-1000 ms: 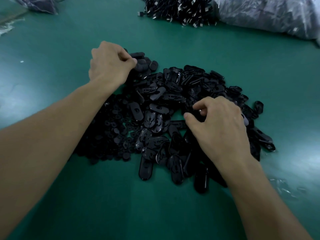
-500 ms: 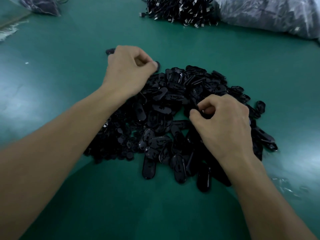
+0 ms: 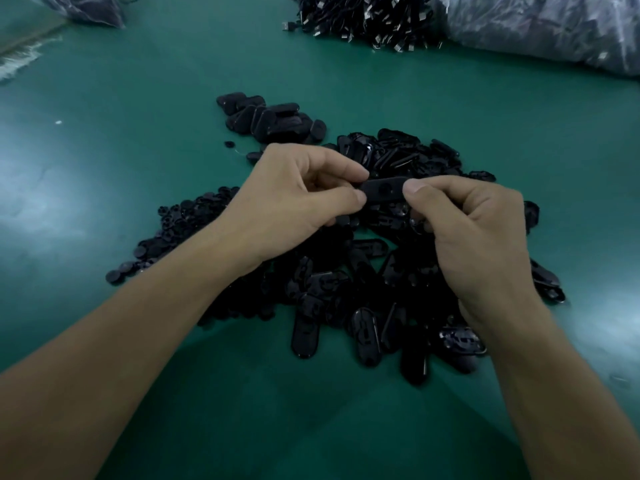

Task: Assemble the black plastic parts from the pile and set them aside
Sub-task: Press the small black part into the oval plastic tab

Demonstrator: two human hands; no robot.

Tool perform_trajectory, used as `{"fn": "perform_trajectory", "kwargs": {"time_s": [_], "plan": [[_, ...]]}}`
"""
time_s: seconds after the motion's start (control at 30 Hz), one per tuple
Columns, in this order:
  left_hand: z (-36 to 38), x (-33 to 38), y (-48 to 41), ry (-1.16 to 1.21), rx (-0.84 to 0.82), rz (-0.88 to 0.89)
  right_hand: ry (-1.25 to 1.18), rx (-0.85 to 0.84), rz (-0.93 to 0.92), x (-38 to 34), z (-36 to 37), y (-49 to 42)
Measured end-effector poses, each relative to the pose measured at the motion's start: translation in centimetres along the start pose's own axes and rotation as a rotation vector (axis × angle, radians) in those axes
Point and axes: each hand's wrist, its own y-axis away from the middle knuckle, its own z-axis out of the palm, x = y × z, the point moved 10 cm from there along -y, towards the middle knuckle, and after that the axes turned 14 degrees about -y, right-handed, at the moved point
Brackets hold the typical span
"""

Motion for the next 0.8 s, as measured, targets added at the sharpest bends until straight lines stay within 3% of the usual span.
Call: {"fn": "perform_trajectory", "kwargs": {"time_s": [0.47,0.7,0.8], "plan": [[0.0,0.0,0.3,0.041,-0.011,0.01,-0.08,-0.078,-0.006,-0.2,1.4,0.3],[1.3,1.0,0.8,0.007,-0.19,0.096,-0.087,-0.076,-0.117,-1.3,1.6,0.6],[0.9,0.9,0.6,0.012,-0.142,0.112,0.012,-0.027,-0.183,-1.9,1.3,0.9]]}}
